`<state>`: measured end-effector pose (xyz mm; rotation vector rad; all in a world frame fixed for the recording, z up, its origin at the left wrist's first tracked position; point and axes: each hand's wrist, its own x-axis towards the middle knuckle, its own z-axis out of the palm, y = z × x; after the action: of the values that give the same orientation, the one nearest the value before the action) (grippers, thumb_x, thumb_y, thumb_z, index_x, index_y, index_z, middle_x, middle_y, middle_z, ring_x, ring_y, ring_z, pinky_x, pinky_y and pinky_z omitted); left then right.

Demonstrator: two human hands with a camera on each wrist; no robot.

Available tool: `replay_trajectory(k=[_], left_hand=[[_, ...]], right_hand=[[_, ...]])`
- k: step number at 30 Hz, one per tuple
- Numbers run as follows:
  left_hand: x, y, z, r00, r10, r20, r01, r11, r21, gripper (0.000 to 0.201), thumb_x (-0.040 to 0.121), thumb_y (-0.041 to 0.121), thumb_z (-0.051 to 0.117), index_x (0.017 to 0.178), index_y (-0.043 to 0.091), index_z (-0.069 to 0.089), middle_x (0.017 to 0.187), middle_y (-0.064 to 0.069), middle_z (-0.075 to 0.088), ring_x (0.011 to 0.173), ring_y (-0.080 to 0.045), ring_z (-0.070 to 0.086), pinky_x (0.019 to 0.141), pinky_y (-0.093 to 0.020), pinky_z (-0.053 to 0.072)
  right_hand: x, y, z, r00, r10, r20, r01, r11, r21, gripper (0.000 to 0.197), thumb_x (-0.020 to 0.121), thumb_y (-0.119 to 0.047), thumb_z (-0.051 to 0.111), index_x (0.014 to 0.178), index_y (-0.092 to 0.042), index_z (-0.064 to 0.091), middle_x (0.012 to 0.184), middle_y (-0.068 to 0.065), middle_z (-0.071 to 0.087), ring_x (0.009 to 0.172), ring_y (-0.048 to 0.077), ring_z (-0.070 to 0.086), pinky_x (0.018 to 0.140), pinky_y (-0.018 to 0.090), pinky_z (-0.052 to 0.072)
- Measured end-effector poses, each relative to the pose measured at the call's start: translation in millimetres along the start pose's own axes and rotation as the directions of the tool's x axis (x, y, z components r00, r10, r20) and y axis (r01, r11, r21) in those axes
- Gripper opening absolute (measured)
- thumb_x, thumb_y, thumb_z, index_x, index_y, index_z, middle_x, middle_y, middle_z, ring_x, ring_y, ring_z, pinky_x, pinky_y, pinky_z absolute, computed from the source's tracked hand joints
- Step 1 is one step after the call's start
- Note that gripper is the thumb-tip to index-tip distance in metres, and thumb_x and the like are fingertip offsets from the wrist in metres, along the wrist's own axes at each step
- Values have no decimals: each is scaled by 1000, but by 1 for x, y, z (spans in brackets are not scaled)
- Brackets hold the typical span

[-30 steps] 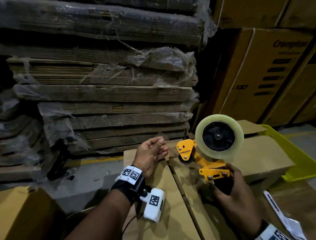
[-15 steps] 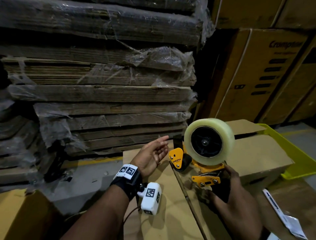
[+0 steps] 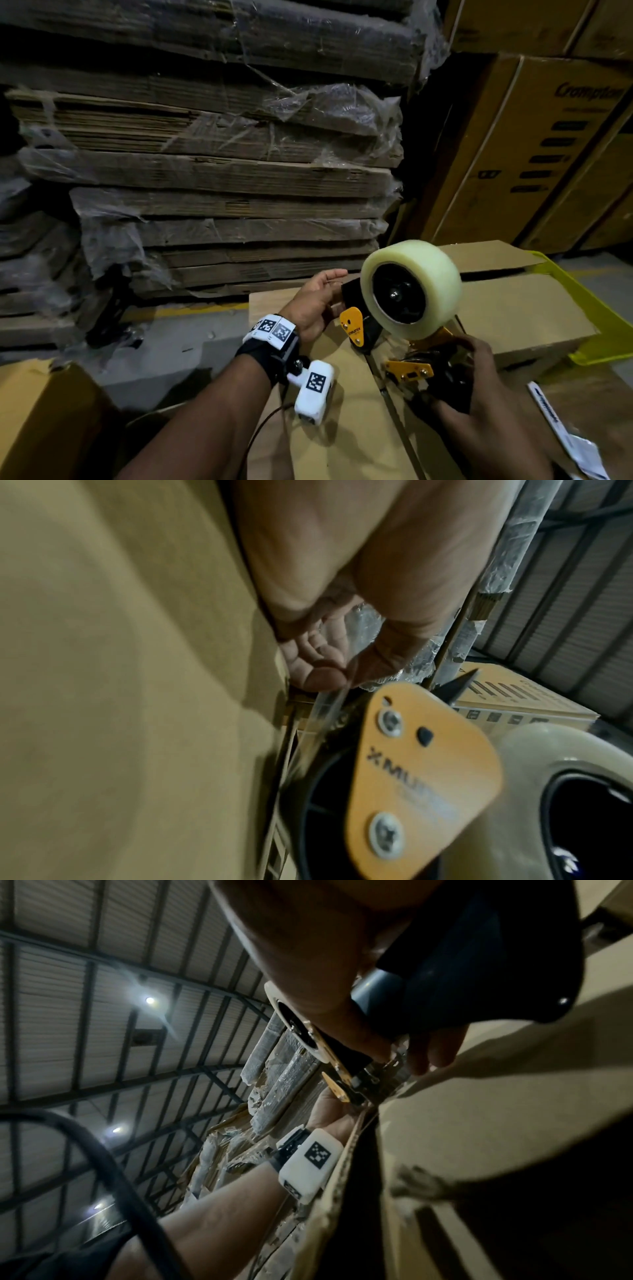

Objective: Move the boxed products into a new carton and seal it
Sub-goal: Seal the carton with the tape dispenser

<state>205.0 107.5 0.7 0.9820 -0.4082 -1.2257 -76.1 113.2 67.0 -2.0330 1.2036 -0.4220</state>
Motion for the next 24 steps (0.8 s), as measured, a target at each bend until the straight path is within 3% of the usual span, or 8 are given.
replay_trajectory(k=[3, 7, 9, 13, 16, 19, 22, 24], left_hand=[[3, -3, -2, 1000, 3, -18, -3, 1000, -14, 45, 93, 1, 60, 136, 0, 46, 116, -18, 62, 87, -19, 66, 73, -29, 58], [4, -7, -4, 999, 32, 4, -32, 999, -24, 51, 90, -2, 61, 138, -1, 45, 111, -14, 64, 82, -17, 67, 69, -26, 58], [3, -7, -4, 999, 39, 13, -38, 999, -19, 50, 89, -4, 61, 137, 0, 46, 109, -11, 66, 81, -15, 68, 66, -25, 57], [1, -6, -4, 998, 59, 4, -59, 998, -13, 55, 86, 0, 68, 137, 1, 47, 115, -15, 62, 82, -17, 67, 69, -27, 57], [-1, -3, -1, 999, 39, -5, -39, 999, -3, 67, 74, 13, 75, 135, 1, 50, 117, -18, 61, 86, -20, 64, 71, -28, 55], [-2, -2, 3, 1000, 20, -23, -21, 1000, -3, 63, 79, 14, 77, 134, -1, 50, 116, -23, 63, 88, -25, 65, 75, -33, 56], [-1, -3, 4, 1000, 22, -10, -22, 999, 36, 63, 80, 13, 79, 134, -3, 49, 127, -33, 57, 100, -35, 60, 92, -46, 48], [-4, -1, 6, 999, 21, -48, -18, 998, 57, 56, 84, 8, 74, 132, -3, 49, 120, -27, 61, 91, -30, 61, 86, -40, 50]], right_hand=[[4, 3, 2, 998, 4, 55, -8, 998, 61, 85, 67, -31, 84, 122, -51, 23, 105, -15, 65, 92, 1, 66, 86, 34, 54], [9, 0, -4, 987, -30, 156, 6, 989, 150, 84, 71, -27, 83, 127, -40, 22, 112, -17, 59, 97, -6, 63, 80, 16, 50], [9, -3, -4, 977, -47, 209, 9, 984, 177, 85, 74, -21, 81, 130, -43, 20, 117, -22, 54, 97, -15, 58, 74, 8, 48], [14, -2, -5, 964, -13, 264, -47, 975, 218, 67, 77, -8, 76, 129, -35, 42, 113, -12, 64, 95, 1, 65, 80, 25, 55], [18, 0, -8, 944, -10, 330, -76, 966, 246, 68, 77, -8, 77, 125, -44, 46, 115, -10, 64, 99, 4, 64, 82, 29, 54], [20, -2, -13, 937, -12, 349, -88, 959, 270, 67, 77, -8, 77, 118, -52, 49, 115, -3, 64, 100, 13, 66, 85, 39, 56], [20, -4, -17, 944, -29, 329, -69, 957, 282, 68, 78, -6, 75, 120, -52, 47, 116, -2, 63, 100, 11, 65, 80, 31, 55], [18, -4, -20, 948, -21, 316, -77, 953, 294, 69, 78, -4, 75, 122, -49, 46, 114, -5, 65, 95, 6, 66, 77, 27, 53]])
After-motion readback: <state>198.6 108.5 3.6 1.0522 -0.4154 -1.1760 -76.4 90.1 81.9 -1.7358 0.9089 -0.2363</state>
